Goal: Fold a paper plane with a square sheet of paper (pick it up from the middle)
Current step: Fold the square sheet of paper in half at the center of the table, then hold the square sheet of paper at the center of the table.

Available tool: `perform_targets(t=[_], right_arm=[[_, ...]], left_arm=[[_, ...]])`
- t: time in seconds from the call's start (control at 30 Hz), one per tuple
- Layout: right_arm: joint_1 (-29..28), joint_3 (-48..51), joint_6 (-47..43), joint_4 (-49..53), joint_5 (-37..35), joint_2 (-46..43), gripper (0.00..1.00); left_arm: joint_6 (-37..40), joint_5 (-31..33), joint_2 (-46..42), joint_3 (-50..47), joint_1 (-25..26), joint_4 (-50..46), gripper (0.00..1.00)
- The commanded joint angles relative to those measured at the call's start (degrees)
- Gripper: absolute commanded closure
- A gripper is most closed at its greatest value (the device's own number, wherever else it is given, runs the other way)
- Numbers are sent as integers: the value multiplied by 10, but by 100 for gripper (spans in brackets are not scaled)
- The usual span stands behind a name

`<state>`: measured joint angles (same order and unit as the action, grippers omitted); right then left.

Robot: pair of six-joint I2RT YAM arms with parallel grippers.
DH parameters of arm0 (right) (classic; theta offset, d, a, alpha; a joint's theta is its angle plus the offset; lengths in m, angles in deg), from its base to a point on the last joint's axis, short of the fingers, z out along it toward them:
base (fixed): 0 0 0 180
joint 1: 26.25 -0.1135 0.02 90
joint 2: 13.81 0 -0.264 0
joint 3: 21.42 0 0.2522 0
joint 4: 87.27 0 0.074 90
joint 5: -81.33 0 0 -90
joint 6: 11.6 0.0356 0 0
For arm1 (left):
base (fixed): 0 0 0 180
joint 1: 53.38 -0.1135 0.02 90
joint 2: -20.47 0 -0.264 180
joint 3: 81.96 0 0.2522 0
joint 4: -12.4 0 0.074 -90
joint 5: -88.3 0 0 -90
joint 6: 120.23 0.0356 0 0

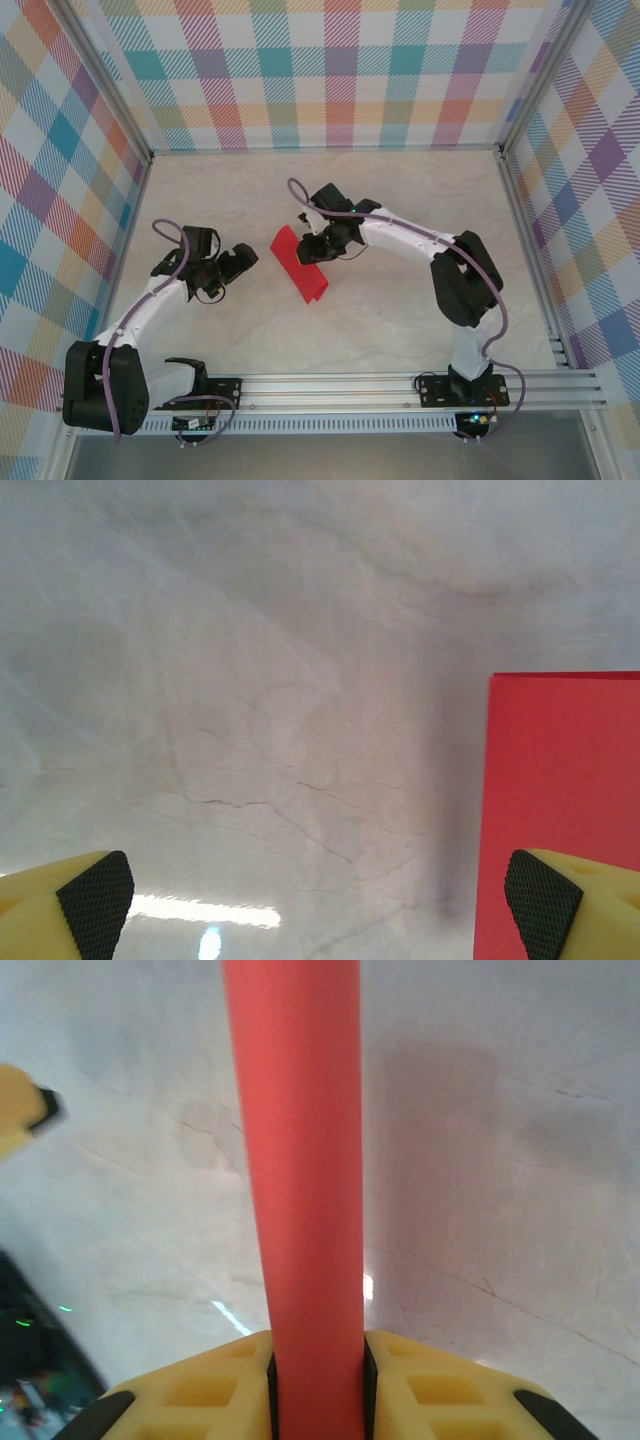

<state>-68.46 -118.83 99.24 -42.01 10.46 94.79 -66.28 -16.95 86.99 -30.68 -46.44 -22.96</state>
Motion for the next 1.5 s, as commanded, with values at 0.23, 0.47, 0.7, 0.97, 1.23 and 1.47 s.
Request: perform_targets(t=[0.23, 0.47, 0.7, 0.97, 1.23, 1.47], right_arm=[[46, 135, 111, -143, 38, -12, 73], [66, 188, 112, -175, 42, -21, 71], [74, 231, 127, -199, 38, -27, 70], [77, 252, 140, -211, 37, -30, 70], [78, 250, 143, -192, 21, -35, 68], [77, 227, 131, -127, -10, -54, 54]], left_arm=[[-46, -77, 50, -18, 65, 147, 14], [-82, -84, 125, -7, 136, 229, 30], [-110, -68, 201, 12, 205, 303, 55], [-106, -66, 272, 47, 246, 321, 67], [-91, -48, 322, 77, 257, 275, 78], [-77, -38, 345, 95, 258, 229, 82]])
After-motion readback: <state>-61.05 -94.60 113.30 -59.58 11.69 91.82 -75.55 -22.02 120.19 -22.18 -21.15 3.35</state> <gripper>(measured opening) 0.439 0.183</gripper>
